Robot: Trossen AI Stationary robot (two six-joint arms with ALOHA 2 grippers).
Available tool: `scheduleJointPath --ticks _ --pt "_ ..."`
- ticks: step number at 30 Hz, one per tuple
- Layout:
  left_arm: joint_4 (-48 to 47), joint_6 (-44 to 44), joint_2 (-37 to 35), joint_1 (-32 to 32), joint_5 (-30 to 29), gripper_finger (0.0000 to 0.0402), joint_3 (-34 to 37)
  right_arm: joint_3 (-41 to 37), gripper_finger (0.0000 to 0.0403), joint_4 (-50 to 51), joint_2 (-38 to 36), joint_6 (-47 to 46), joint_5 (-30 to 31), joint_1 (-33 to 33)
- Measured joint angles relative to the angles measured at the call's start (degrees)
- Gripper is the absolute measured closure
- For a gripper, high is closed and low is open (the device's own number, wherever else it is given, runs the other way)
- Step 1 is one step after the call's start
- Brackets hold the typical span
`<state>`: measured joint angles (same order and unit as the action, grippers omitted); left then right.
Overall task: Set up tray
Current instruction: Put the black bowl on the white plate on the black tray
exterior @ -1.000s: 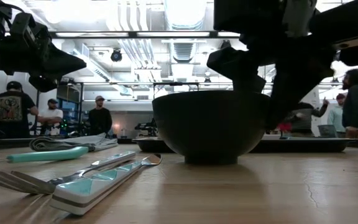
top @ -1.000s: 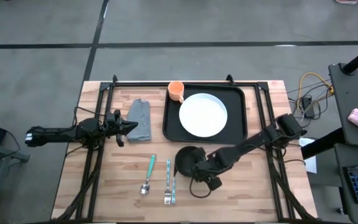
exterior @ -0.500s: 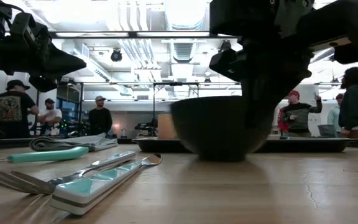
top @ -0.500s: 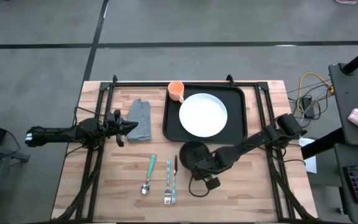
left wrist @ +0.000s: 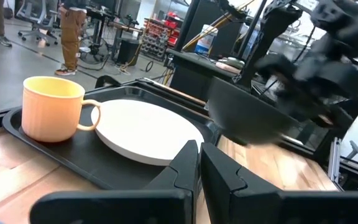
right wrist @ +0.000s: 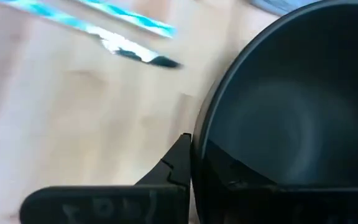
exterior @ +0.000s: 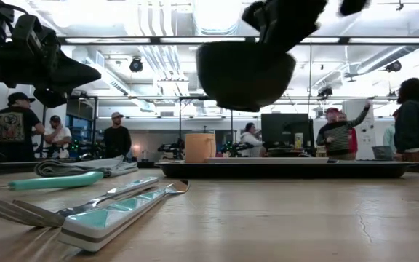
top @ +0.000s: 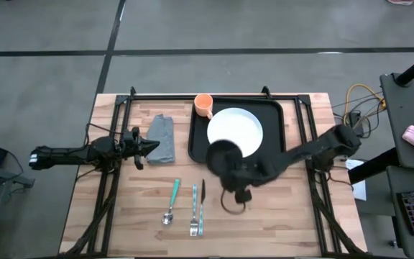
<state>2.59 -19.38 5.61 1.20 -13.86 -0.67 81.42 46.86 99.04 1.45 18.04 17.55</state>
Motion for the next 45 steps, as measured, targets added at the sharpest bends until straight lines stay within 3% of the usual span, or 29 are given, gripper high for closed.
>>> scheduleJointPath --ticks 6,12,18,32,45 --pt "0.0 0.0 0.3 0.0 0.0 0.0402 0.0 -2.1 0.0394 1.1 -0.9 2.0 -0.3 -9.5" --pt "0.0 0.0 0.4 0.0 0.0 0.0401 0.0 -6.5 0.0395 0.8 -1.0 1.7 -6.2 -20.0" --pt "0.0 0.0 0.4 0.0 0.0 0.0402 0.0 -11.8 0.0395 -3.7 -1.0 3.7 -8.3 -26.2" --pt "0.0 0.0 0.4 0.0 0.0 0.0401 0.0 -17.6 0.0395 -13.3 -1.0 7.7 -9.8 -28.4" --pt "0.0 0.0 0.4 0.0 0.0 0.0402 0.0 -17.8 0.0395 -14.7 -0.9 10.8 -13.6 -28.5"
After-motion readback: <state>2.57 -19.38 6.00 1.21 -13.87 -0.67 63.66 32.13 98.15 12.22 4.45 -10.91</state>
